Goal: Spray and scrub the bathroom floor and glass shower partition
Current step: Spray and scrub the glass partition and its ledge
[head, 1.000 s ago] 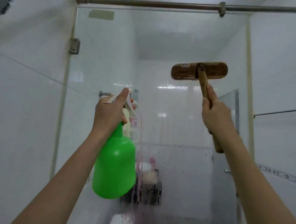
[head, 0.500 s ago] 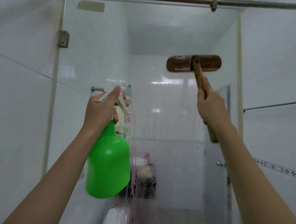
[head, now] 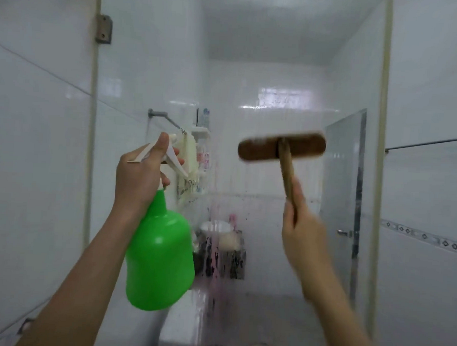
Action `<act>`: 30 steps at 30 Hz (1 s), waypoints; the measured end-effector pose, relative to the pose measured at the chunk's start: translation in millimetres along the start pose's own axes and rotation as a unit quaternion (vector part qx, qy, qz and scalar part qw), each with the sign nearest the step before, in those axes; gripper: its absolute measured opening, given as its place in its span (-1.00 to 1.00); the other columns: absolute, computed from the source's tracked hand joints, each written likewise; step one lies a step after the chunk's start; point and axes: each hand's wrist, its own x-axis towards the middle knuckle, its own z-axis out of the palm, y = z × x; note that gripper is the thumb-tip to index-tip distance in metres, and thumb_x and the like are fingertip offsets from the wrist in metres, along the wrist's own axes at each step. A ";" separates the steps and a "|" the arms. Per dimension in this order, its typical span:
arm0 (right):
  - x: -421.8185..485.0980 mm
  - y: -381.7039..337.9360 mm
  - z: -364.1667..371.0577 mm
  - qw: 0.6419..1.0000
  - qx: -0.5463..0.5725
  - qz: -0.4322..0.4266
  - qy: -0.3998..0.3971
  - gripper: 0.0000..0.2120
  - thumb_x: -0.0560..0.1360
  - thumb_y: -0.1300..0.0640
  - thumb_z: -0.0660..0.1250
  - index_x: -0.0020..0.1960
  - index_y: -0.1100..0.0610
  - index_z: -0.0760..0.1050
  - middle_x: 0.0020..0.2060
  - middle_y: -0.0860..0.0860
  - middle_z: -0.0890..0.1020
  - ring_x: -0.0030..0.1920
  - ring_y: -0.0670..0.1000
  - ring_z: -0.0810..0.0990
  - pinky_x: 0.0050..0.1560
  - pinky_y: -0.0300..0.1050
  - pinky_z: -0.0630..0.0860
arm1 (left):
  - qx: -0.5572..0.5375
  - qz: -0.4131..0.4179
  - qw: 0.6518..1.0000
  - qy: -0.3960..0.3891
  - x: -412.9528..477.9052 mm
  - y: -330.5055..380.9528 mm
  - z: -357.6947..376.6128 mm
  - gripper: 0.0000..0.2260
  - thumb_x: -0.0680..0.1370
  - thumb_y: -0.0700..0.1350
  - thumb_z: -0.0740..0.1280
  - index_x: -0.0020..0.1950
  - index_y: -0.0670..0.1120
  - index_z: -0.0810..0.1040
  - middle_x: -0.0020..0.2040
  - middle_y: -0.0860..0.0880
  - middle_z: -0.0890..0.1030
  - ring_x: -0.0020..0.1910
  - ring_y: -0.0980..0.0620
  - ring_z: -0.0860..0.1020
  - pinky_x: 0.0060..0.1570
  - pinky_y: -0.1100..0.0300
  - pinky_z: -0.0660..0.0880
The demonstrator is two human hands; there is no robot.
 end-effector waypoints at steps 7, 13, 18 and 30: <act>35.1 -36.4 11.1 0.998 -0.042 -0.040 -0.016 -0.49 0.66 0.01 0.00 0.53 -0.23 -0.12 -0.43 0.03 0.45 -0.45 -0.01 0.43 -0.44 -0.10 0.43 | 0.003 -0.053 0.999 0.004 -15.4 -16.9 -12.1 -0.73 0.62 0.15 0.27 -0.12 0.08 0.68 -0.15 -0.09 0.75 -0.09 -0.03 0.72 -0.07 0.27 0.59; -31.0 -19.5 35.0 0.998 -0.019 -0.011 -0.050 -0.46 0.65 0.00 0.02 0.53 -0.25 -0.16 -0.49 0.01 0.39 -0.53 -0.07 0.35 -0.55 -0.22 0.32 | -0.006 -0.086 0.996 0.013 -26.5 -31.5 -20.0 -0.57 0.65 0.13 0.23 -0.20 -0.14 0.64 -0.44 -0.01 0.63 -0.42 -0.01 0.62 -0.14 0.02 0.60; 0.9 -51.4 50.0 0.999 -0.032 -0.032 -0.029 -0.48 0.66 0.01 -0.01 0.54 -0.21 -0.15 -0.42 0.06 0.47 -0.45 0.02 0.46 -0.40 -0.03 0.51 | 0.019 -0.086 0.996 0.030 -36.5 -34.7 -33.8 -0.61 0.64 0.16 0.24 -0.17 -0.07 0.66 -0.41 -0.02 0.64 -0.41 -0.02 0.62 -0.09 -0.05 0.59; -37.1 -53.0 82.8 0.997 0.005 -0.038 -0.073 -0.47 0.65 0.01 0.03 0.51 -0.29 -0.13 -0.38 0.08 0.49 -0.47 -0.04 0.42 -0.51 -0.30 0.37 | 0.044 -0.066 0.993 0.085 -50.9 -26.8 -77.5 -0.68 0.66 0.13 0.23 -0.11 0.01 0.68 -0.27 -0.05 0.71 -0.27 0.03 0.70 -0.39 0.26 0.48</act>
